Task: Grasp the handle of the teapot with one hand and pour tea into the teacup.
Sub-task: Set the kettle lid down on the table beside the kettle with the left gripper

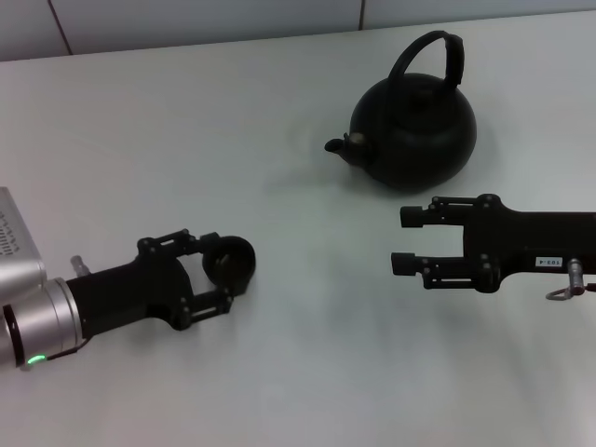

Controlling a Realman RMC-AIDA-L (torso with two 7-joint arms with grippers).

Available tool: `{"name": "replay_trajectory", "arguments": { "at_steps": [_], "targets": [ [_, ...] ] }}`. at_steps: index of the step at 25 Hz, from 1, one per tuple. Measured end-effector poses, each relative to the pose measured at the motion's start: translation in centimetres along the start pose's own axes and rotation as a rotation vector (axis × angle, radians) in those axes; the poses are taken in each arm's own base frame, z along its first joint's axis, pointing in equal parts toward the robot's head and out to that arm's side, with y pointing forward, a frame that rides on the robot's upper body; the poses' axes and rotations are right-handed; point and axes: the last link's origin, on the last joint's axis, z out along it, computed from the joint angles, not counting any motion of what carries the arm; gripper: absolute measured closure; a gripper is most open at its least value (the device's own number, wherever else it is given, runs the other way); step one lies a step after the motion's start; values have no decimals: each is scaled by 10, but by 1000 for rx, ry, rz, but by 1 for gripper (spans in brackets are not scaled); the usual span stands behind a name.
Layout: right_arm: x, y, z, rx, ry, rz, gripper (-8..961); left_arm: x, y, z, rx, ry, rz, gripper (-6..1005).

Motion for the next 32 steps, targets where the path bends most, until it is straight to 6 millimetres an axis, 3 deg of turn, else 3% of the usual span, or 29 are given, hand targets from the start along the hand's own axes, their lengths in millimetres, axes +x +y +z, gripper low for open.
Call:
{"name": "replay_trajectory", "arguments": {
  "at_steps": [32],
  "targets": [
    [2, 2, 4, -13, -3, 13, 245, -6, 7, 1, -25, -29, 11, 236]
  ]
}}
